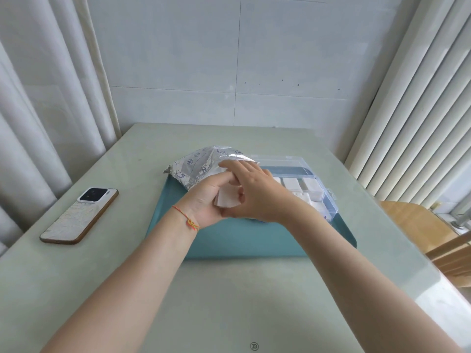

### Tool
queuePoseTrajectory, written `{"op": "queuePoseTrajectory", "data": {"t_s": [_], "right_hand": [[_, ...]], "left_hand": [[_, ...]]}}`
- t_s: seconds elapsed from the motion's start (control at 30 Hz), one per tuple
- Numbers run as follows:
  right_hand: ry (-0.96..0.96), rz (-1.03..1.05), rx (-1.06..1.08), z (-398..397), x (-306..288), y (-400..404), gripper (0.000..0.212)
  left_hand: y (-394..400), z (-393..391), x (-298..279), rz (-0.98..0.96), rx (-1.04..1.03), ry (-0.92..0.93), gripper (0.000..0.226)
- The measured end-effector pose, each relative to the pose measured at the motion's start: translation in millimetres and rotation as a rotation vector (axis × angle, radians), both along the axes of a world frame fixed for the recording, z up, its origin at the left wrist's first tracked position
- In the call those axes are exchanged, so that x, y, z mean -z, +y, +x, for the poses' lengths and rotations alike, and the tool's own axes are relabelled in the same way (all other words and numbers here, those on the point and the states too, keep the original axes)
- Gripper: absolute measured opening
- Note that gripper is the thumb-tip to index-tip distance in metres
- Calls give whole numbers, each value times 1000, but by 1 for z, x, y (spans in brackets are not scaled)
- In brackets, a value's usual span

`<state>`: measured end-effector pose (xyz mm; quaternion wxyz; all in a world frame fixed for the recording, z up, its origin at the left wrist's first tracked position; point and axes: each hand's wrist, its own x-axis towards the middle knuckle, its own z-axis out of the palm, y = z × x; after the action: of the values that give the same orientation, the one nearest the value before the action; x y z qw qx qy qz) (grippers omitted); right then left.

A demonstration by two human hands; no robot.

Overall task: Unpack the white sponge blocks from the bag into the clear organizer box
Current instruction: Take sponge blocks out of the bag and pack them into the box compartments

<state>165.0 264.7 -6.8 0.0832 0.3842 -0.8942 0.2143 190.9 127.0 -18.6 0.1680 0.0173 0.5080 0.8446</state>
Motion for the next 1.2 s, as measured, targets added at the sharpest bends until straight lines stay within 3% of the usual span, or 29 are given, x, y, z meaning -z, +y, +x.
{"op": "queuePoseTrajectory", "data": {"t_s": [0.13,0.23,0.37,0.5,0.7,0.83,1.07,1.2], "right_hand": [[61,-113,0,2,1,3,88],[68,-88,-18,5,0,7,96],[-3,-133,-77,5,-4,11,93],[-32,-231,-80,1,-5,19,95],[-25,-264,-77,-5,-2,21,93],[-59,-205,-62,-7,-6,25,99],[-104,-112,-25,-16,-11,24,91],[-133,-69,-13,-21,-10,17,102]], "left_hand": [[2,0,-3,85,11,17,22],[6,-2,-2,65,23,-5,37],[12,-2,-4,45,-5,-15,23],[13,-7,-4,68,33,-31,39],[21,-9,-9,57,47,-16,18],[17,-15,-7,47,35,-42,41],[10,-21,-8,21,36,-23,30],[8,-22,-9,-52,33,34,22]]}}
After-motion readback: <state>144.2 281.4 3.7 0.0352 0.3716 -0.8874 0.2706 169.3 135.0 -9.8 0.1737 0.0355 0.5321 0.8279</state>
